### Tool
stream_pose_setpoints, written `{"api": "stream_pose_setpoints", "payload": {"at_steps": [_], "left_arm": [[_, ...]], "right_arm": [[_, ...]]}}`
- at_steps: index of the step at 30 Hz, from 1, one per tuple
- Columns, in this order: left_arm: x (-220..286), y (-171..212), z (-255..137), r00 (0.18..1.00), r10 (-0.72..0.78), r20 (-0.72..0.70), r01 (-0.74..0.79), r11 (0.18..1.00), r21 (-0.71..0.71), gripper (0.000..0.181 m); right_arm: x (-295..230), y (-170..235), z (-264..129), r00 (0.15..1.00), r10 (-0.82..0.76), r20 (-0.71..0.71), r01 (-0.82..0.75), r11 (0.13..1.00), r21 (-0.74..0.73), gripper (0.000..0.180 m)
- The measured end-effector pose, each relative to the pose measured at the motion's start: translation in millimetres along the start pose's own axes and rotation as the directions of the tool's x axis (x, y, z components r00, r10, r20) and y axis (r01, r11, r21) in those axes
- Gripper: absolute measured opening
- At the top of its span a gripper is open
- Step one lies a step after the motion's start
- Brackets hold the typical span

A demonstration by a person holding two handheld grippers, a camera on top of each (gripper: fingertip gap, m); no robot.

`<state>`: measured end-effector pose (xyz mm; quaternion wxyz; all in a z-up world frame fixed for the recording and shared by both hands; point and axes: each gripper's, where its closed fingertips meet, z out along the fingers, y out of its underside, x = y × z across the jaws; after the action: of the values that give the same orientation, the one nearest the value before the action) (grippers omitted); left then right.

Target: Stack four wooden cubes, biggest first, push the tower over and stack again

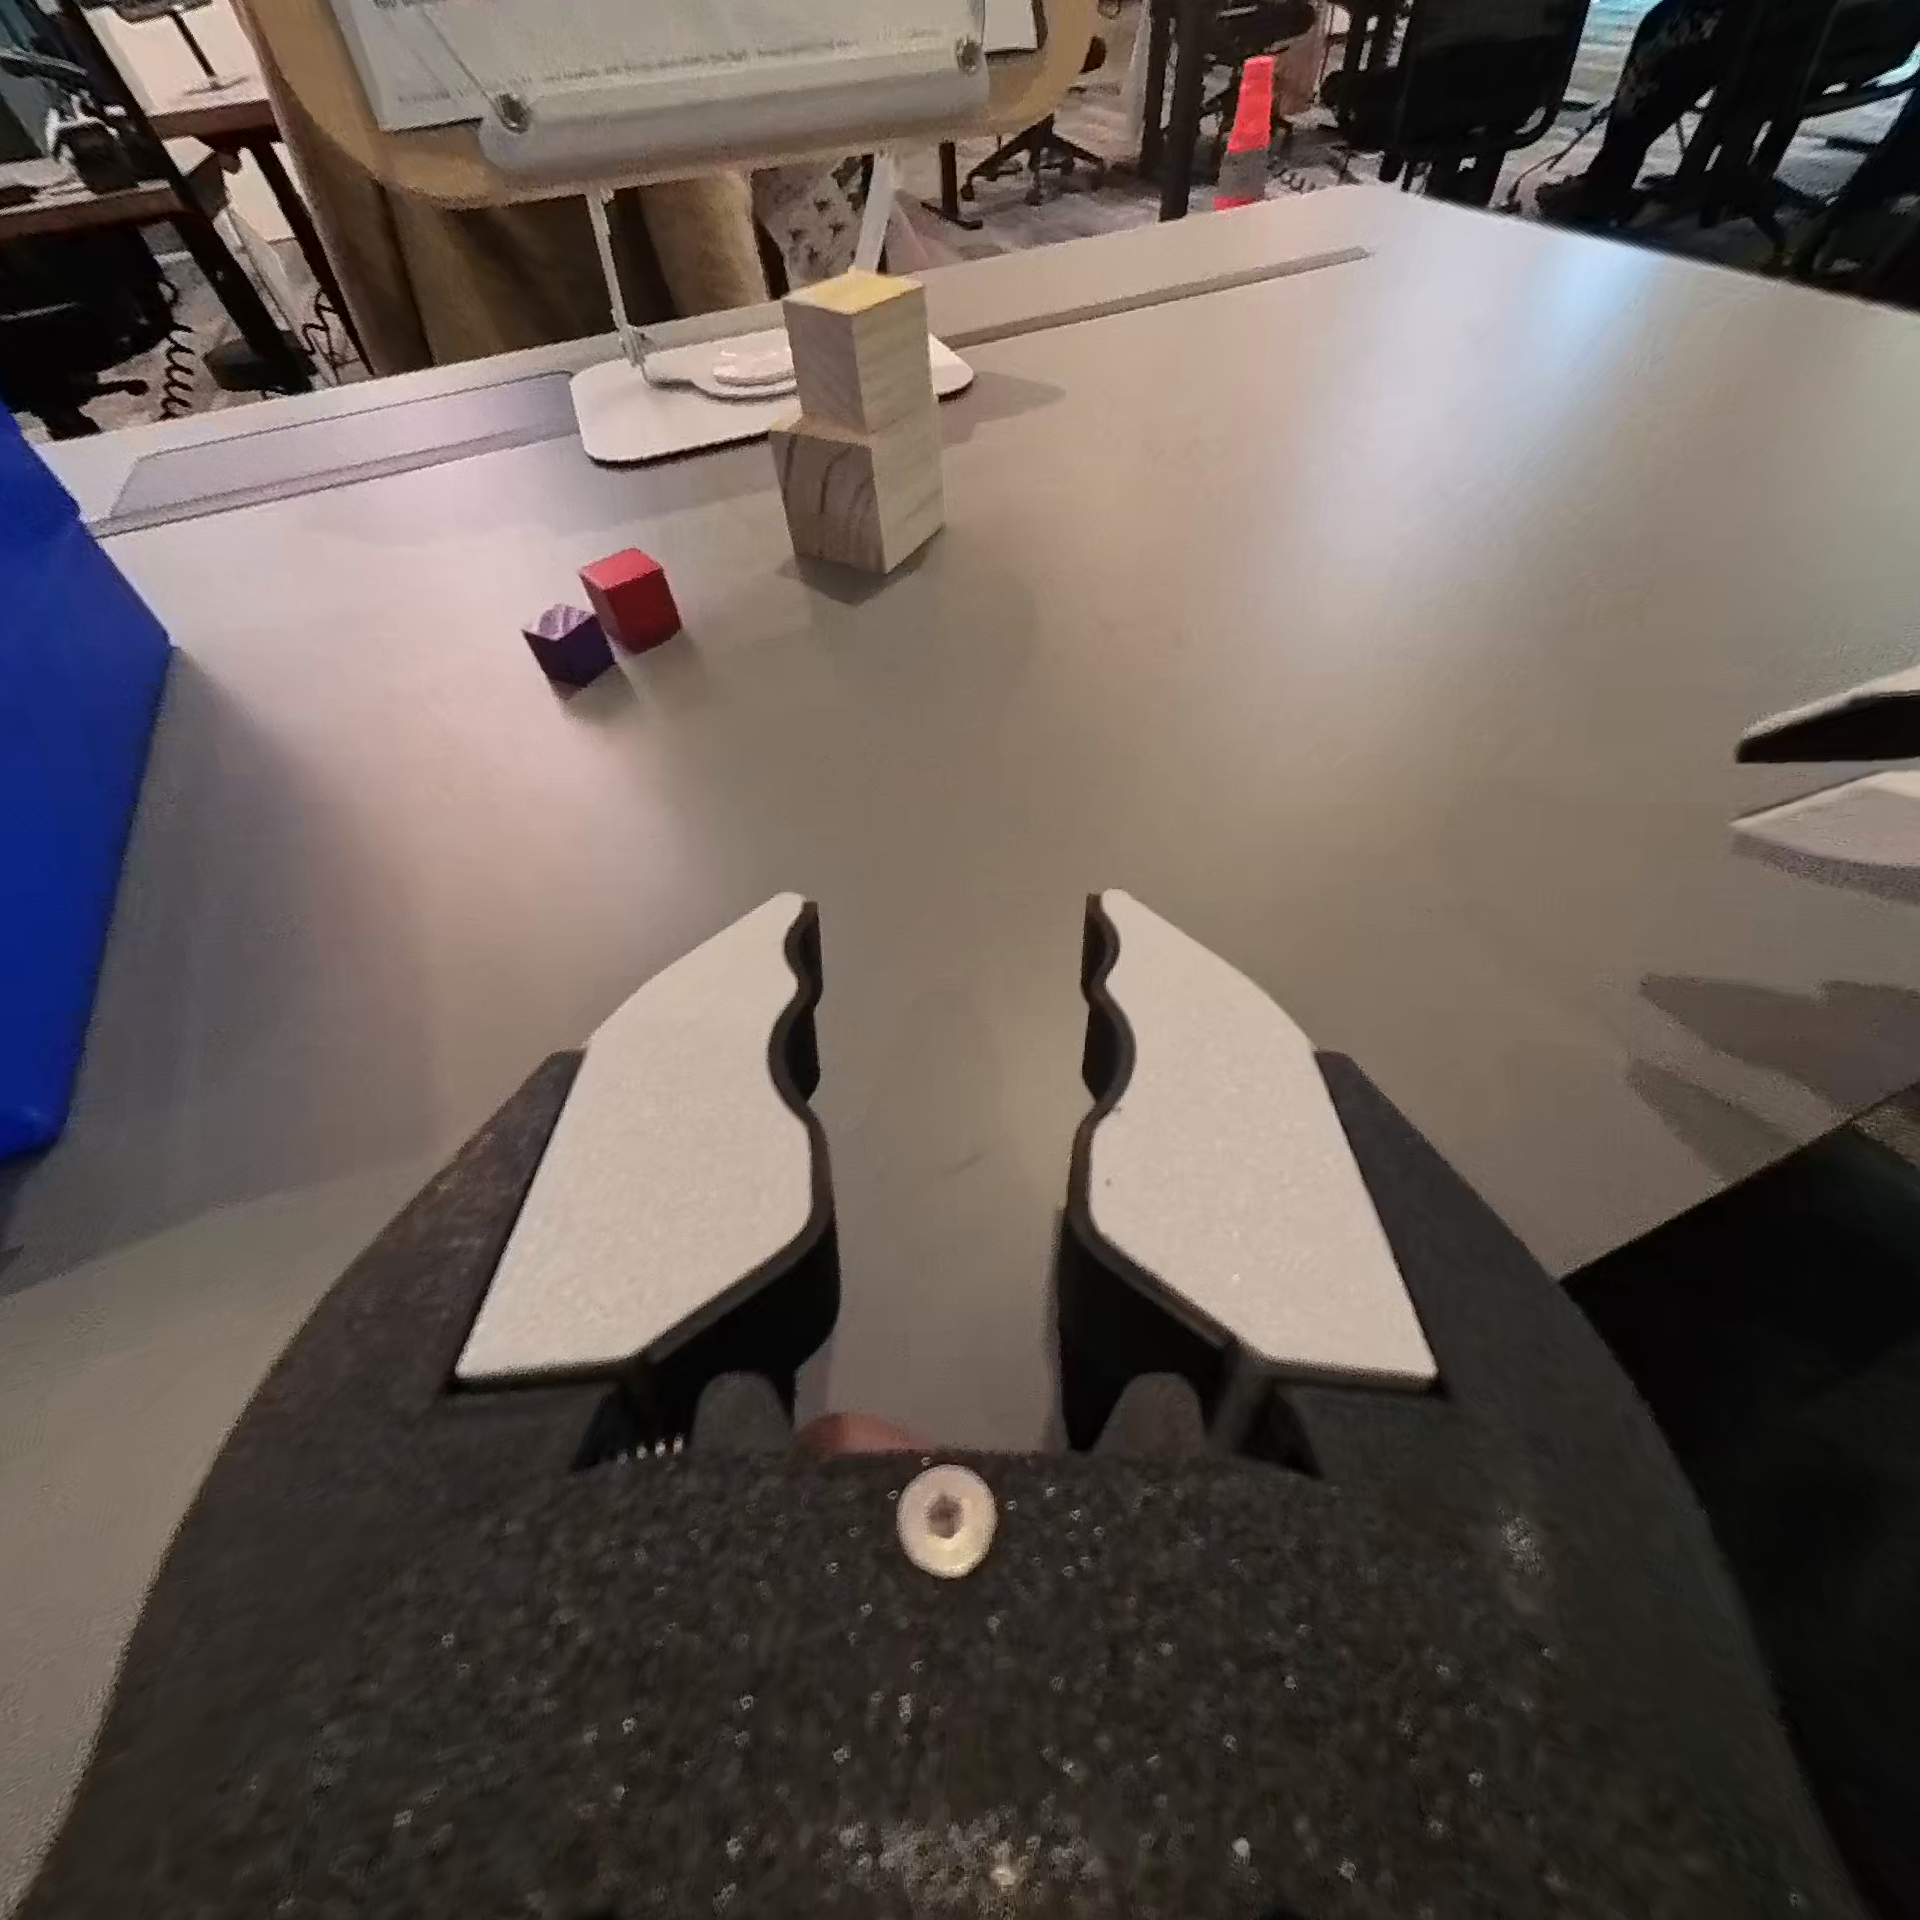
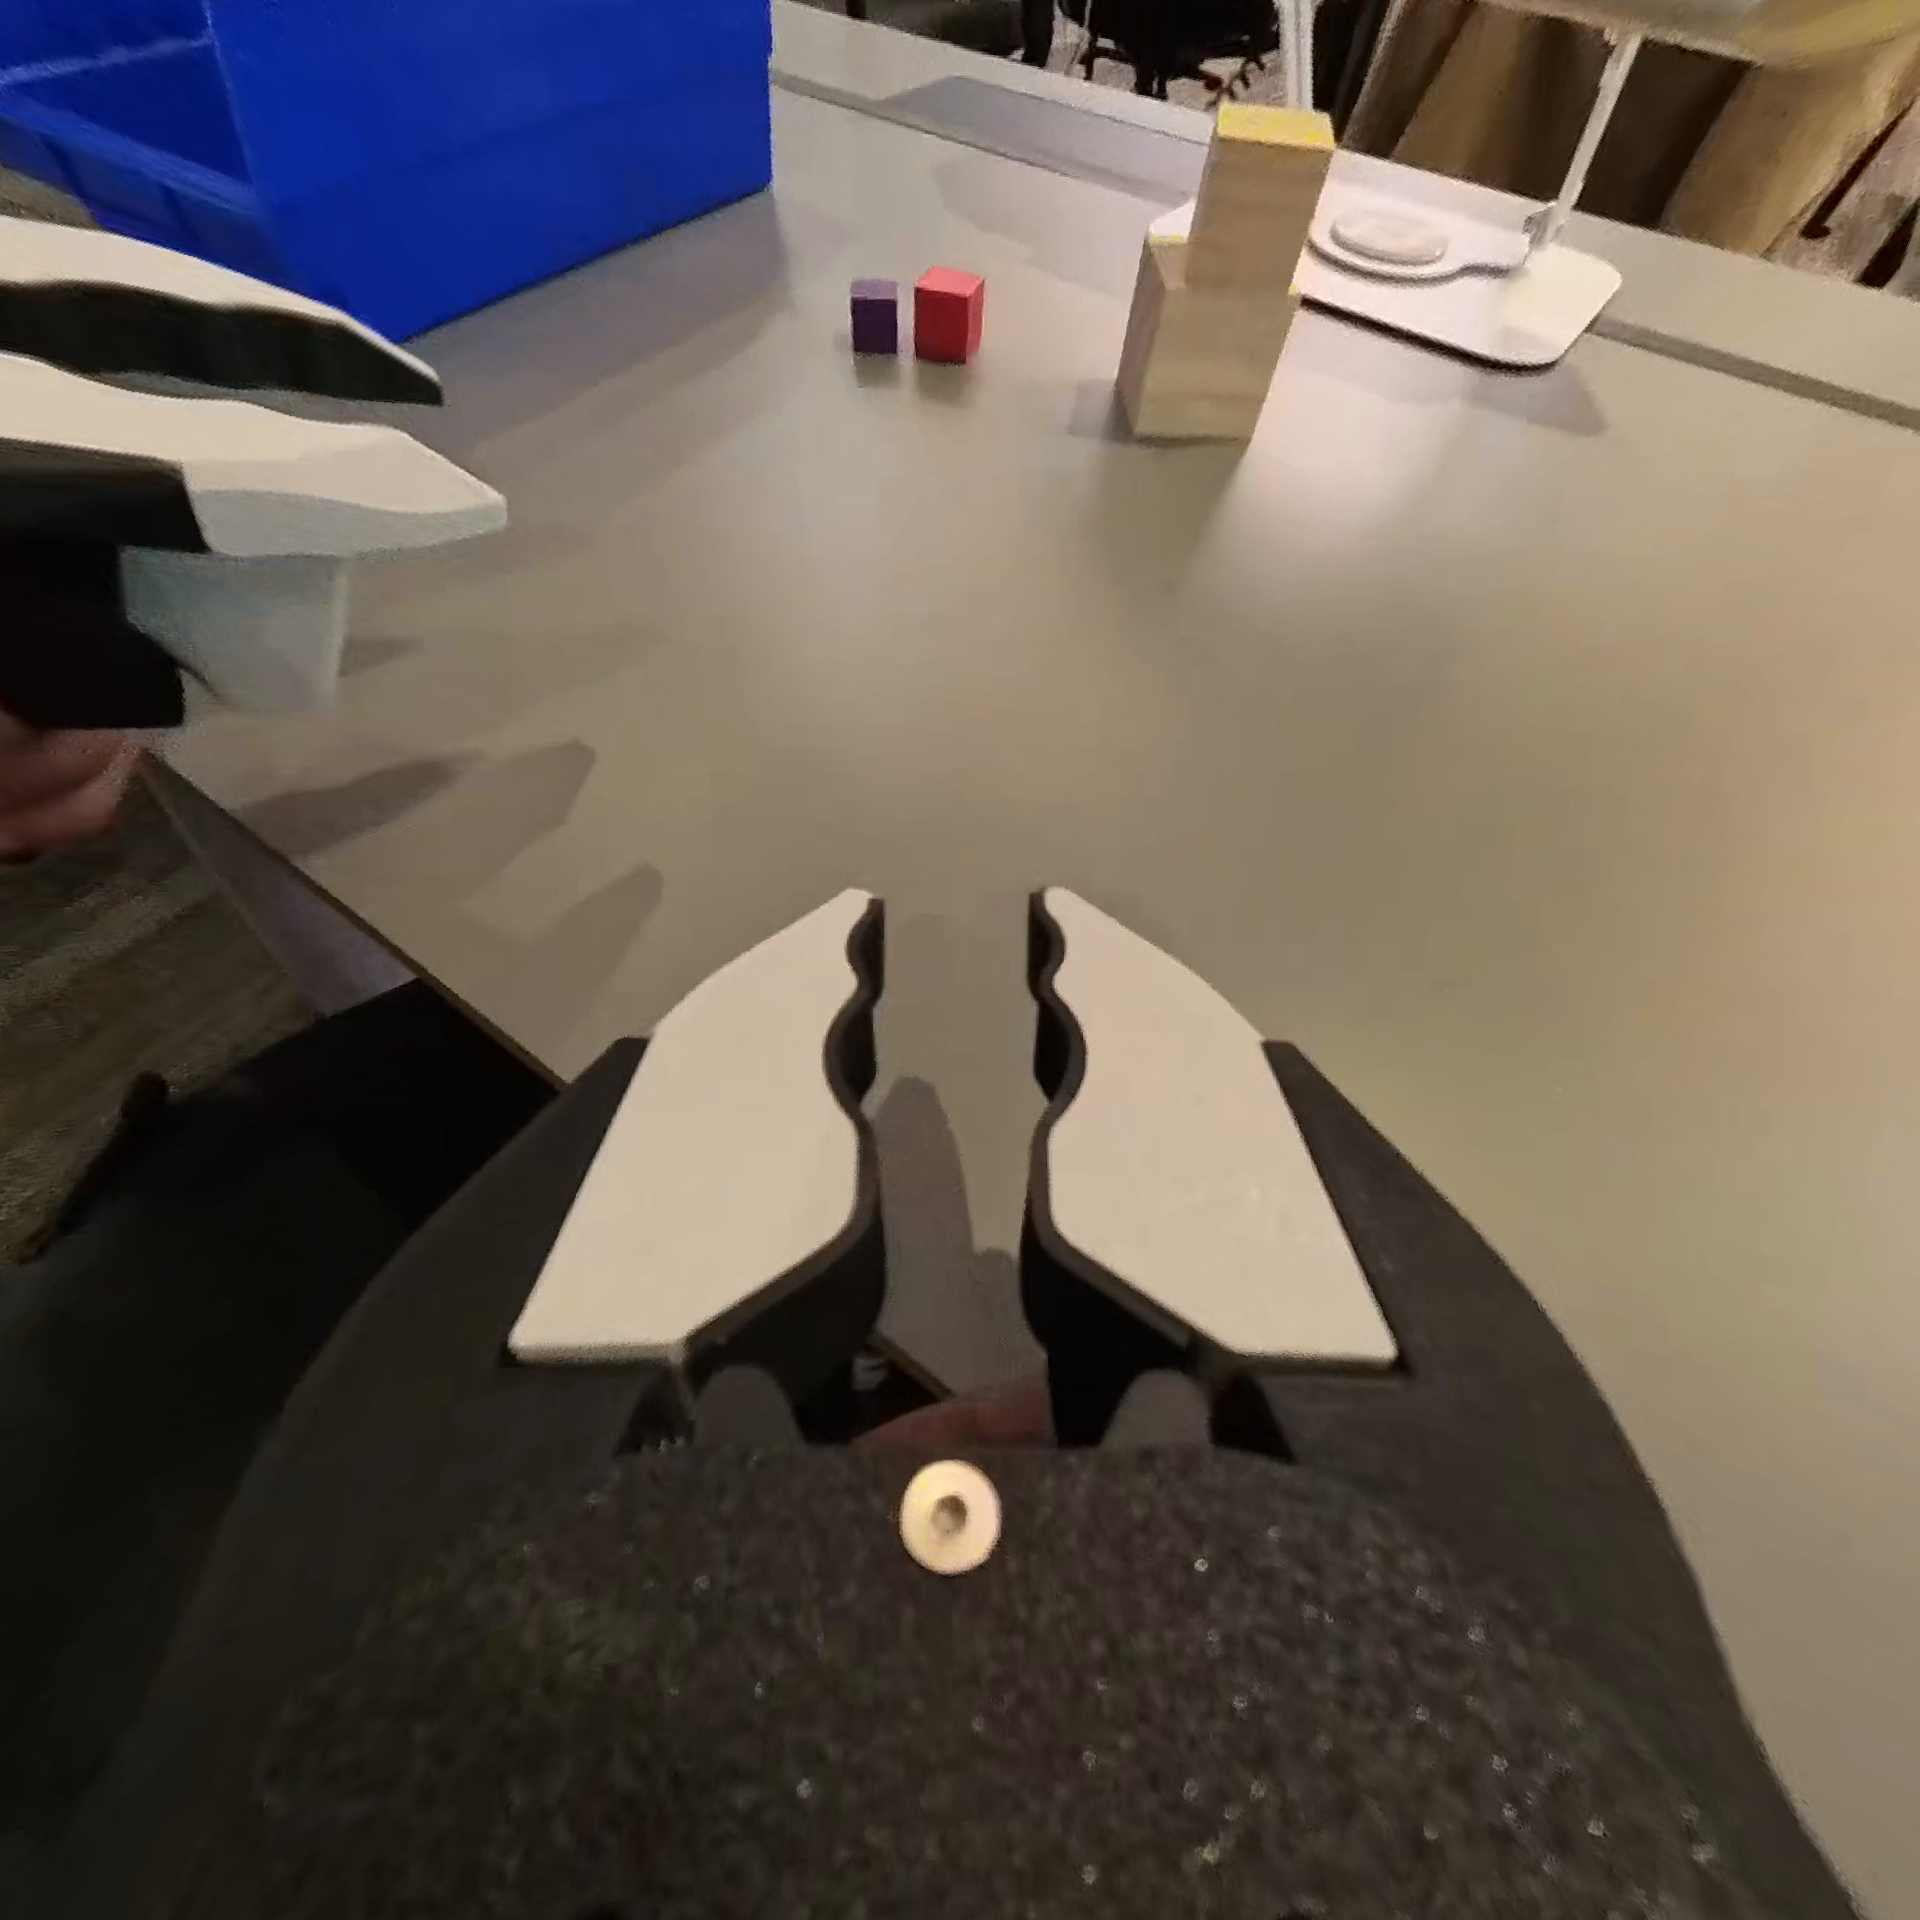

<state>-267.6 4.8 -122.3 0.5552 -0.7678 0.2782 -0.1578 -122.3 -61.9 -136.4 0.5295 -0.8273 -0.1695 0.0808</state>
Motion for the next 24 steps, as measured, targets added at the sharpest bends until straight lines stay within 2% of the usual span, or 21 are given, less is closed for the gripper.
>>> {"api": "stream_pose_setpoints", "payload": {"at_steps": [1,7,24], "left_arm": [[2.5,-0.6,0.3,1.0,0.005,-0.005,-0.005,1.0,-0.001,0.048],[10.2,-0.8,0.6,0.999,0.05,0.0,-0.05,0.999,-0.001,0.049],[11.6,6.0,2.4,0.997,0.082,0.009,-0.081,0.996,-0.029,0.05]], "right_arm": [[0.3,-1.3,-0.2,1.0,-0.005,-0.004,0.005,1.0,0.002,0.027],[3.9,2.7,0.7,1.0,-0.003,-0.02,0.003,1.0,-0.003,0.033],[16.6,8.1,2.2,0.999,0.008,-0.04,-0.009,1.0,-0.025,0.032]]}}
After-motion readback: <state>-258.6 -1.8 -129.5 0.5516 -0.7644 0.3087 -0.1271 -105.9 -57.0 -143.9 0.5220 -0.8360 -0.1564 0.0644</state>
